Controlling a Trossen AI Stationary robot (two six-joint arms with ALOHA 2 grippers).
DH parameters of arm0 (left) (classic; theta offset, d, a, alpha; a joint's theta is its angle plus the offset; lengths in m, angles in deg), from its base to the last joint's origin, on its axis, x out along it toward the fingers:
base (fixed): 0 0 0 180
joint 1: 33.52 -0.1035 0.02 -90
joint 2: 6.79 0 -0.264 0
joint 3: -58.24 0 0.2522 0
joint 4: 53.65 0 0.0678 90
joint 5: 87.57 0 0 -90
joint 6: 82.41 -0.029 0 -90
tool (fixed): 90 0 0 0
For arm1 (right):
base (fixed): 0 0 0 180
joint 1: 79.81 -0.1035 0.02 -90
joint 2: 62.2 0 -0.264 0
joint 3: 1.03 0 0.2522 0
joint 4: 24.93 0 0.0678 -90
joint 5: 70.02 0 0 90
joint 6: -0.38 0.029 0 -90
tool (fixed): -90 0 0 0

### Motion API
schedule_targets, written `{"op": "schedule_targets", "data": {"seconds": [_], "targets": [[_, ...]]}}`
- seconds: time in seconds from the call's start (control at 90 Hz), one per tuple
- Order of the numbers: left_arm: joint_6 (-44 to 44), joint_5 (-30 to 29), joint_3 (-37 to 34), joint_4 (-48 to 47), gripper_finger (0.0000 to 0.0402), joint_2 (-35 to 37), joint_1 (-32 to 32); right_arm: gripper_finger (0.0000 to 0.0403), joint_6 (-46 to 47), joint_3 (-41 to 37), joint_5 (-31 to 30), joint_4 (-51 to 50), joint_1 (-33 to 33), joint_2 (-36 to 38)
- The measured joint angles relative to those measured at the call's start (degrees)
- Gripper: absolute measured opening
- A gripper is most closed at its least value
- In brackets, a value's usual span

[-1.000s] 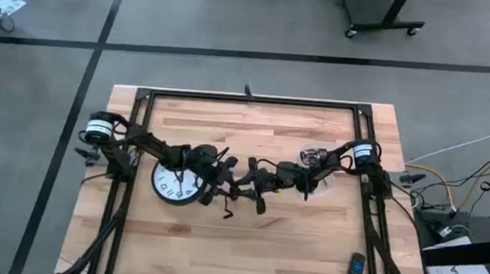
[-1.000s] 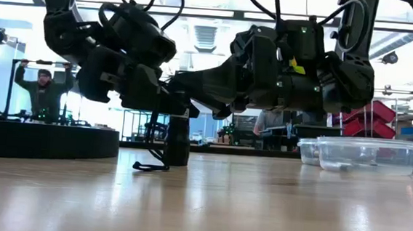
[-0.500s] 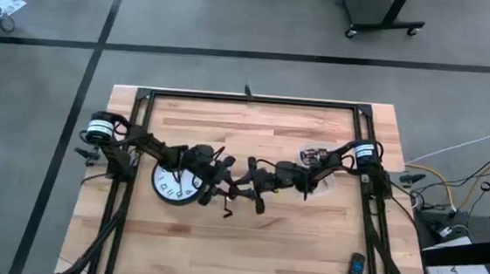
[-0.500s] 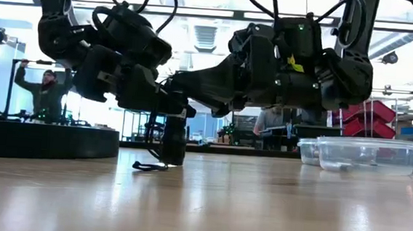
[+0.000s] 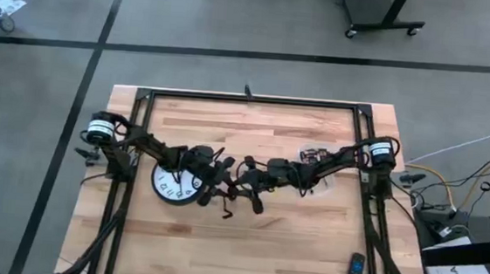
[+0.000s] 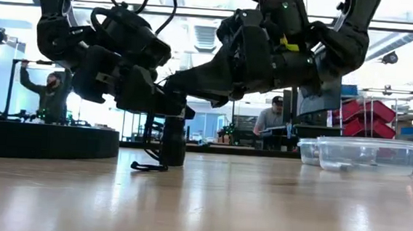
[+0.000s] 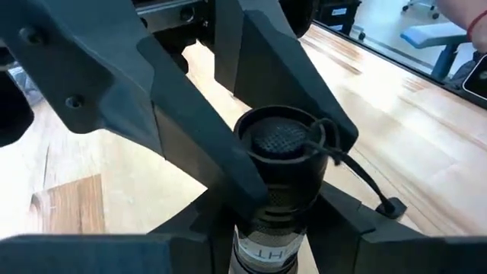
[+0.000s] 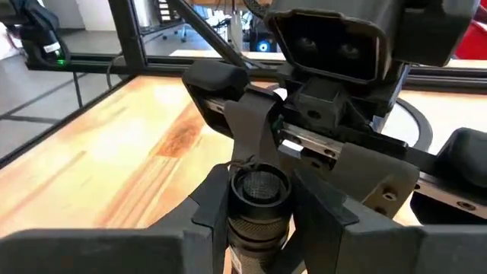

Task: Insert battery
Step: Close the black battery compartment

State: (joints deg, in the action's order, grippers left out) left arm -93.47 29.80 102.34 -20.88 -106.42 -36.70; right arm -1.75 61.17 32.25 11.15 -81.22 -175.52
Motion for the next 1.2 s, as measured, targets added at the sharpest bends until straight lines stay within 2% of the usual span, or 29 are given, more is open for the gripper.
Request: {"op": "schedule_targets", "data": {"seconds": [0.3,0.411,0.6,0.956,1.2], "targets": [[0.55,-0.03,-0.17,0.73,0.0101,-0.03,-0.02,0.0091,0.95,-0.04,-1.26,0.03,-0.07,-0.22],[2.37,-1.77,-0.27,1.36,0.0101,-0.04,0.01,0.0091,2.22,-0.07,-1.83,-0.62,-0.05,-0.11],[4.45,-3.8,-0.28,1.54,0.0101,-0.04,0.04,0.0091,4.17,-0.09,-5.66,-0.96,-0.76,-0.02],[9.72,-7.48,-0.23,1.95,0.0101,-0.02,0.07,0.0091,6.71,0.0,-18.31,-2.48,-4.38,0.61],[8.85,-8.0,-0.37,2.09,0.0101,-0.02,0.28,0.0091,9.45,0.02,-20.22,-2.66,-5.43,0.74]]}}
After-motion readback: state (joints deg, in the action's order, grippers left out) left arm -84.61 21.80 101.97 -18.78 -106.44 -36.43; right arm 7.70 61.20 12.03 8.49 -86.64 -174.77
